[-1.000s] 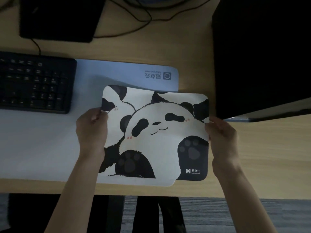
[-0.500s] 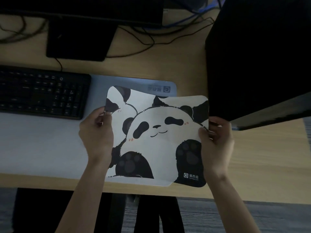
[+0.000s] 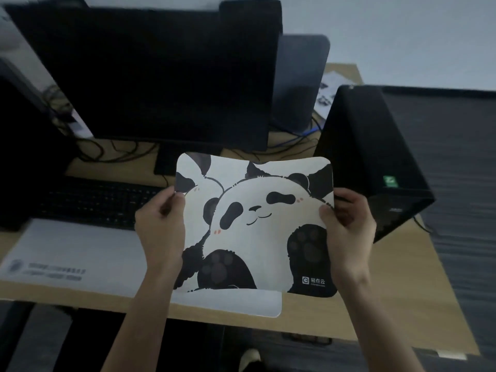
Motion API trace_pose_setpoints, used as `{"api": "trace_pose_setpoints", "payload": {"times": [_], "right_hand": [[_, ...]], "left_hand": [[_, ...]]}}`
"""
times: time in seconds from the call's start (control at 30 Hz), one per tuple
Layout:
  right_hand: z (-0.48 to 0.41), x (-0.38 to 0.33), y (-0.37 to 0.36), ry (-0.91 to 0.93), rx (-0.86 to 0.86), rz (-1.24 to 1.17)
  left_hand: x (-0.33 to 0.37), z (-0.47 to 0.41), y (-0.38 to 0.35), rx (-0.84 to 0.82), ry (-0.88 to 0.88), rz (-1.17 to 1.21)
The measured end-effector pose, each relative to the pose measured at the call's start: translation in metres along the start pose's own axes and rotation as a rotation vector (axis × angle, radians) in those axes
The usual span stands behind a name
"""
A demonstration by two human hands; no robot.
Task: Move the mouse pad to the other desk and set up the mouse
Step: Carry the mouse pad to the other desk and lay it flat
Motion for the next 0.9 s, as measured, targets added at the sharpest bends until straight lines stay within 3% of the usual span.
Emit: {"api": "trace_pose_setpoints", "payload": {"times": [0.3, 0.53, 0.9], "right_hand": [[0.047, -0.088, 0.041, 0.138, -0.183, -0.151], [0.116, -0.115, 0.073, 0.159, -0.416, -0.226], [0.302, -0.145, 0.023, 0.096, -0.802, -0.315]], "left_hand": [[0.083, 0.074, 0.084, 0.204, -0.137, 0.113], [0.096, 0.172, 0.171, 0.425, -0.152, 0.158], [0.091, 0.312, 0.379, 0.845, -0.079, 0.056]]}}
Point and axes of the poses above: each hand's wrist, its own z-axis away from the middle knuckle, its own y-axis out of the back of the hand, x = y × z, the point moved 5 cm from there along -z, towards the middle knuckle
